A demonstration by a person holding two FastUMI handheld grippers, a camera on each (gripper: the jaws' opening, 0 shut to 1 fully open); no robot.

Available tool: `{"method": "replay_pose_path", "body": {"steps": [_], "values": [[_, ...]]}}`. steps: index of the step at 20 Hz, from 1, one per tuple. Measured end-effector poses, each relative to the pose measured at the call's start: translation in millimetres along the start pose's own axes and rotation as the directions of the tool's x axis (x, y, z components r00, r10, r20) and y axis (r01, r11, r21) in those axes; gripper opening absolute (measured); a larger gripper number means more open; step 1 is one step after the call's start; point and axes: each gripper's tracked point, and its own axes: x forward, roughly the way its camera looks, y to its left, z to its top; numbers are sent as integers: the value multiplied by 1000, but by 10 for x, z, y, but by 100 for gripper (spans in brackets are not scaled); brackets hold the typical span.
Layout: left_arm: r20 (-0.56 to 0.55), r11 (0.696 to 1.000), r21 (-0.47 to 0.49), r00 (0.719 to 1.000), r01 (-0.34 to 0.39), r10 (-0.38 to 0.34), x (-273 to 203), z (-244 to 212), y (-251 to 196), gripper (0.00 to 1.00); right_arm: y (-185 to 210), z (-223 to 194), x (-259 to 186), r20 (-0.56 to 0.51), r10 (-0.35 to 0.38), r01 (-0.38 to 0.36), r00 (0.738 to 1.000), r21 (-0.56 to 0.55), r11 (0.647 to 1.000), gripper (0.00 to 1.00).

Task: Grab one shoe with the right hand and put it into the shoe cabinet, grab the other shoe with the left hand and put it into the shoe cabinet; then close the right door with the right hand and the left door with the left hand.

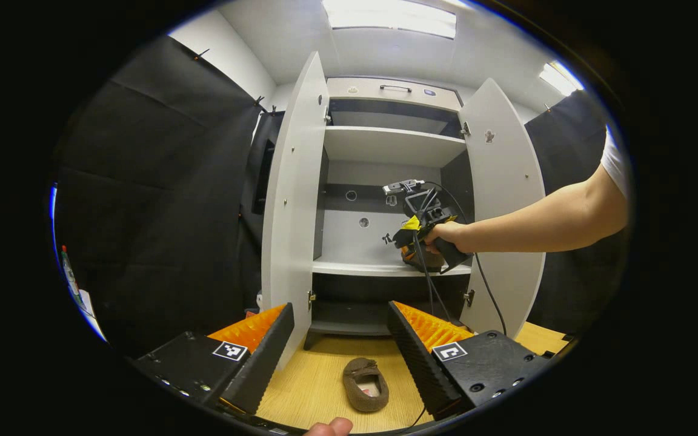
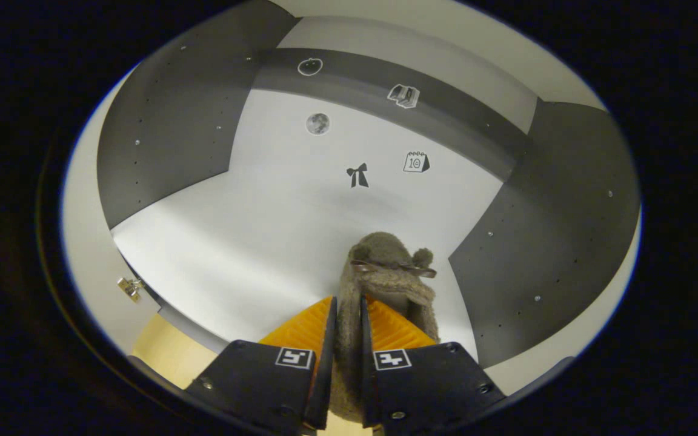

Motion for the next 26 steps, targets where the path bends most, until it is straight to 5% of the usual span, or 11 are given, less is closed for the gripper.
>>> {"method": "replay_pose_path", "body": {"steps": [1,4,7,9,15,19,26], "values": [[4,1000,1,1000,1,-1,-10,14,-4,95,24,15,-67,8,15,-15,1000,-7,1000,40],[13,1000,-3,1000,4,-4,-15,34,-11,95,9,126,-440,80,49,-47,996,-24,999,34],[19,1000,-12,1000,20,-20,-25,42,-66,95,-7,202,-921,185,82,-82,979,-8,997,42],[22,1000,-11,999,27,-27,-27,49,-89,95,43,149,-1235,236,124,-126,964,-5,992,63],[33,999,-8,998,51,-51,-20,83,-172,95,31,-187,-1995,364,137,-166,921,49,985,56],[32,998,0,997,70,-70,-59,82,-263,95,-78,-522,-2395,443,71,-149,894,142,979,67],[22,992,-3,992,127,-127,-99,82,-507,94,-240,-1164,-2729,481,-16,-130,876,270,954,63]]}}
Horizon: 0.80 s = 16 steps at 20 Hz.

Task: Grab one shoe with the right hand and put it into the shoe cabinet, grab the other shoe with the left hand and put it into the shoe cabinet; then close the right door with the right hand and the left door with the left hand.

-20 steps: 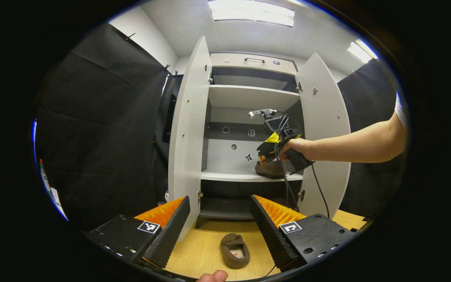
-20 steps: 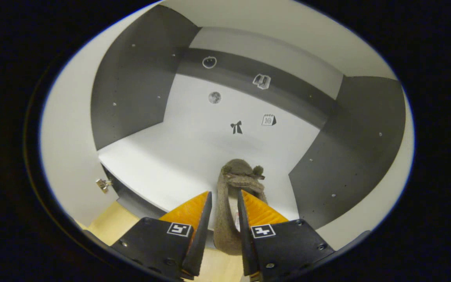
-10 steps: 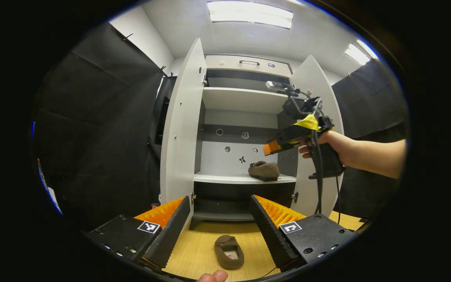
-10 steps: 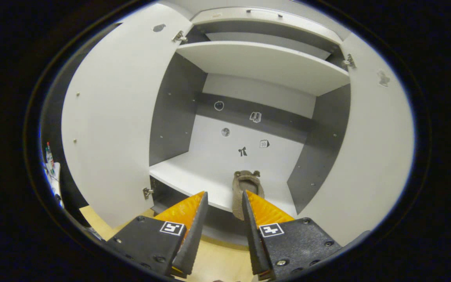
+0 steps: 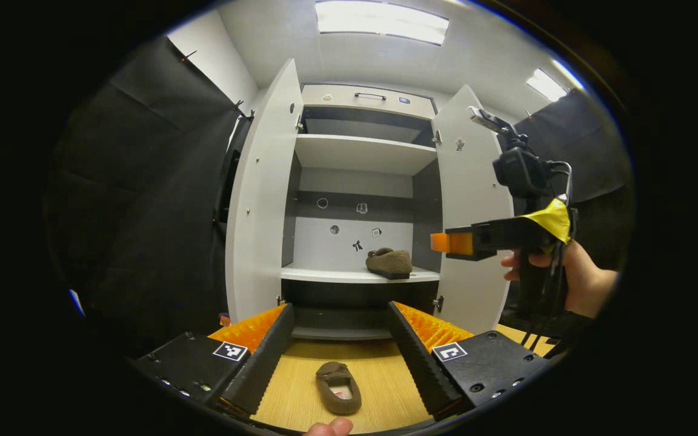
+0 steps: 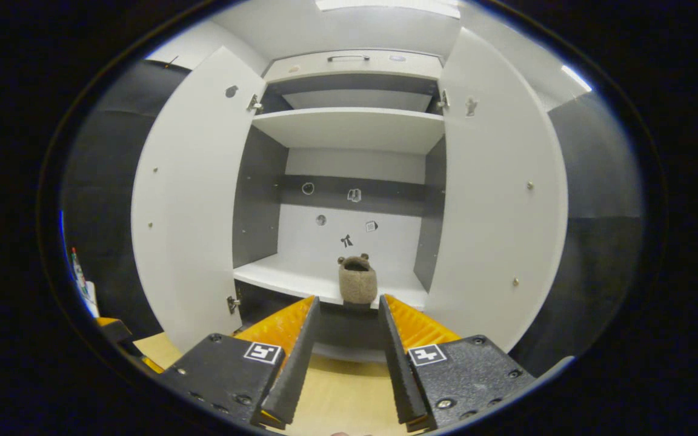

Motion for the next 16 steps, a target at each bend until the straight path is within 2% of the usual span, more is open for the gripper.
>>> {"method": "replay_pose_path", "body": {"steps": [3,4,5,6,8,10,11,12,14,15,16], "values": [[-3,1000,4,1000,14,-14,-23,-2,-92,95,-109,-195,-222,10,-6,6,1000,15,1000,63],[-2,1000,5,1000,18,-18,-23,-2,-114,95,-162,-262,-298,17,-21,20,1000,9,1000,68],[-5,1000,7,1000,23,-23,-20,-8,-147,95,-175,-319,-352,27,-32,32,999,1,999,64],[-8,1000,7,1000,25,-25,-26,-21,-173,95,-206,-384,-435,39,-49,49,998,-8,999,68],[-13,1000,2,1000,29,-29,-35,-35,-234,95,-236,-545,-591,47,-73,75,996,-25,997,64],[-17,999,-6,999,41,-41,-39,-50,-299,95,-230,-737,-726,33,-83,84,996,-29,996,64],[-20,999,-7,999,45,-46,-39,-59,-318,95,-240,-814,-783,24,-86,87,996,-26,996,68],[-22,999,-4,999,47,-47,-46,-61,-329,95,-247,-883,-834,16,-93,93,996,-21,995,64],[-24,999,3,999,45,-45,-56,-73,-348,95,-301,-979,-936,11,-115,115,993,2,993,69],[-28,999,4,999,46,-45,-58,-87,-361,95,-310,-1010,-965,13,-119,119,993,14,993,65],[-34,999,3,998,47,-47,-56,-107,-380,95,-316,-1030,-999,16,-121,120,993,26,992,65]]}}
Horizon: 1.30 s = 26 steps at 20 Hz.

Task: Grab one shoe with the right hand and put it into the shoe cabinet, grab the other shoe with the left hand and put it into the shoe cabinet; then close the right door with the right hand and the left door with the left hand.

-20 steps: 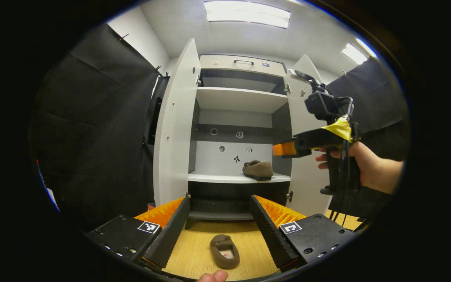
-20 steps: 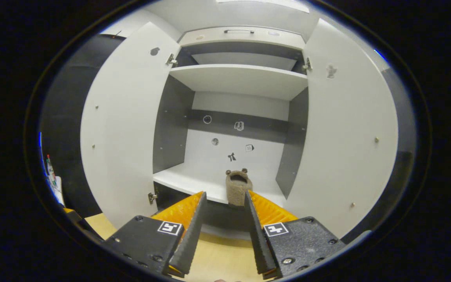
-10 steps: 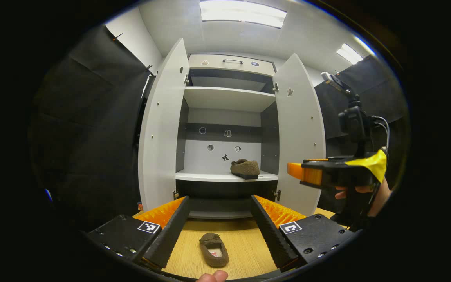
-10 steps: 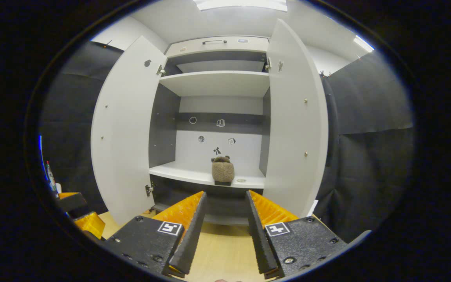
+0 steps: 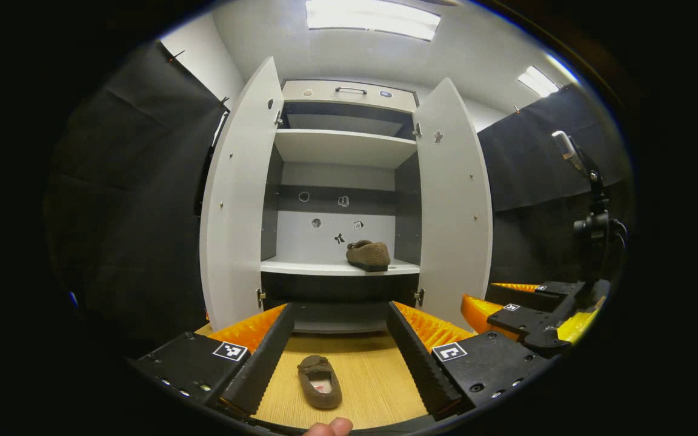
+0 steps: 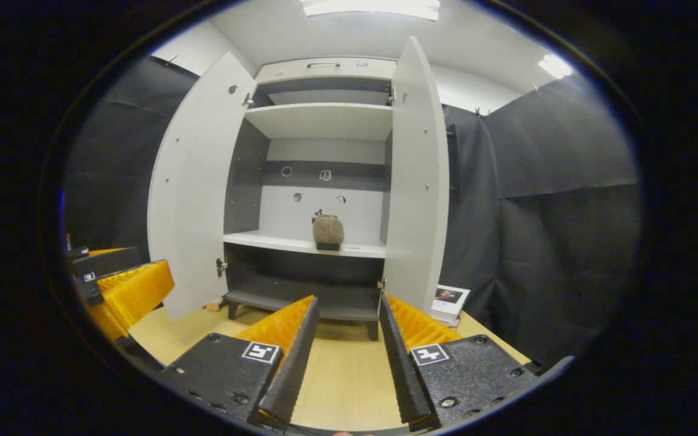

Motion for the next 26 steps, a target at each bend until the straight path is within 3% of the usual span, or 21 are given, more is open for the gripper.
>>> {"method": "replay_pose_path", "body": {"steps": [2,3,5,6,8,16,19,21,24,26], "values": [[-23,1000,-1,1000,9,-9,-17,-58,-53,95,-47,-24,-60,-4,-2,2,1000,18,1000,65],[-32,1000,0,999,9,-9,-23,-72,-67,95,-62,-19,-99,-4,-1,1,1000,20,1000,70],[-36,1000,0,999,7,-7,-24,-64,-71,95,-89,81,-163,26,2,-2,1000,13,1000,66],[-37,1000,6,999,7,-7,-17,-64,-75,95,-87,141,-192,49,5,-5,999,8,1000,70],[-62,1000,11,998,20,-19,0,-111,-92,95,-85,213,-242,80,8,-9,997,7,1000,67],[-293,995,-104,956,-3,-27,416,-772,176,95,-135,215,-274,94,8,-10,996,20,1000,75],[-405,987,-155,914,-48,-19,660,-1212,355,95,-166,202,-268,85,3,-6,996,33,999,79],[-503,988,-122,864,-99,25,777,-1652,532,95,-195,203,-254,83,-7,4,996,35,999,79],[-622,979,-141,783,-145,26,851,-2296,672,96,-235,152,-234,69,-17,17,997,0,1000,79],[-664,973,-164,747,-165,15,889,-2589,748,96,-265,131,-224,54,-18,19,998,-14,1000,79]]}}
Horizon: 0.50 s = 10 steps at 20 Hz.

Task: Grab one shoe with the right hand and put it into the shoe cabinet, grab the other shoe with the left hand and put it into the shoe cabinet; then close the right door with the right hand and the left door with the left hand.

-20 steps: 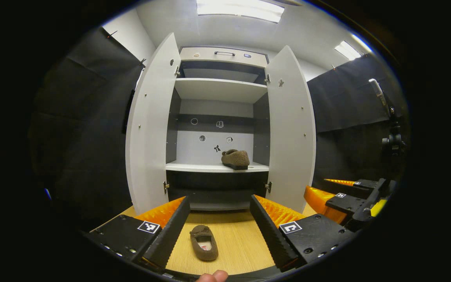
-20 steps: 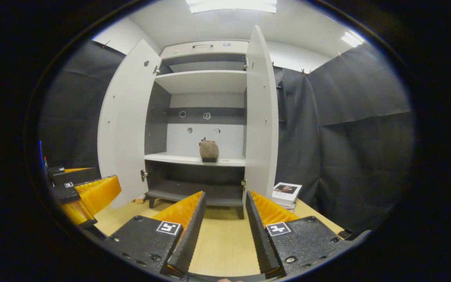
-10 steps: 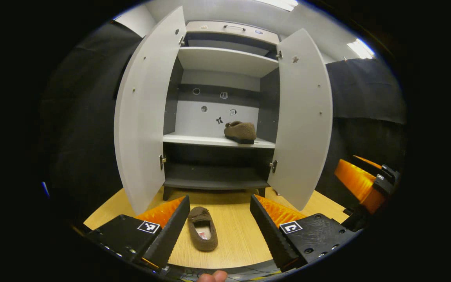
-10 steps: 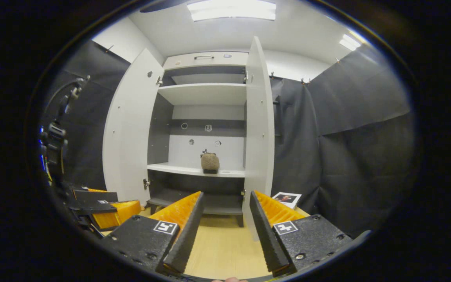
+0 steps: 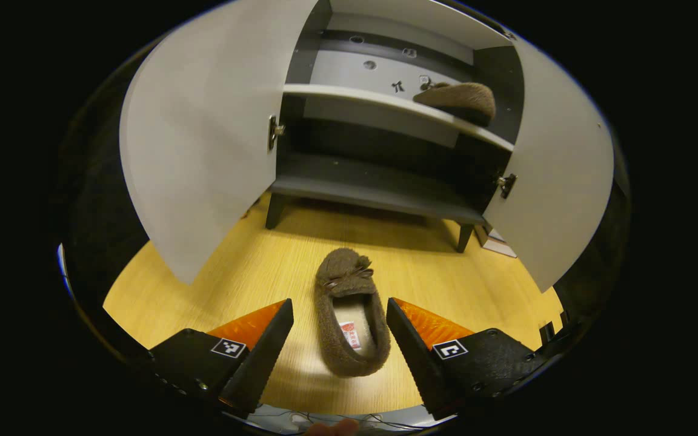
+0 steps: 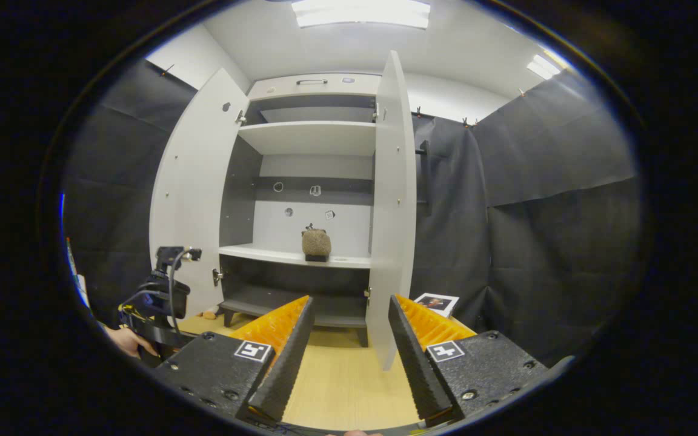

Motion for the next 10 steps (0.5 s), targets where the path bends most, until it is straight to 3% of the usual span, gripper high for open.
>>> {"method": "replay_pose_path", "body": {"steps": [4,10], "values": [[-36,998,21,998,-53,54,217,-199,92,95,4,-39,34,-33,14,-14,999,-2,1000,79],[-77,998,-36,996,-48,45,621,-412,187,95,-33,-147,130,-85,6,-8,996,-27,1000,80]]}}
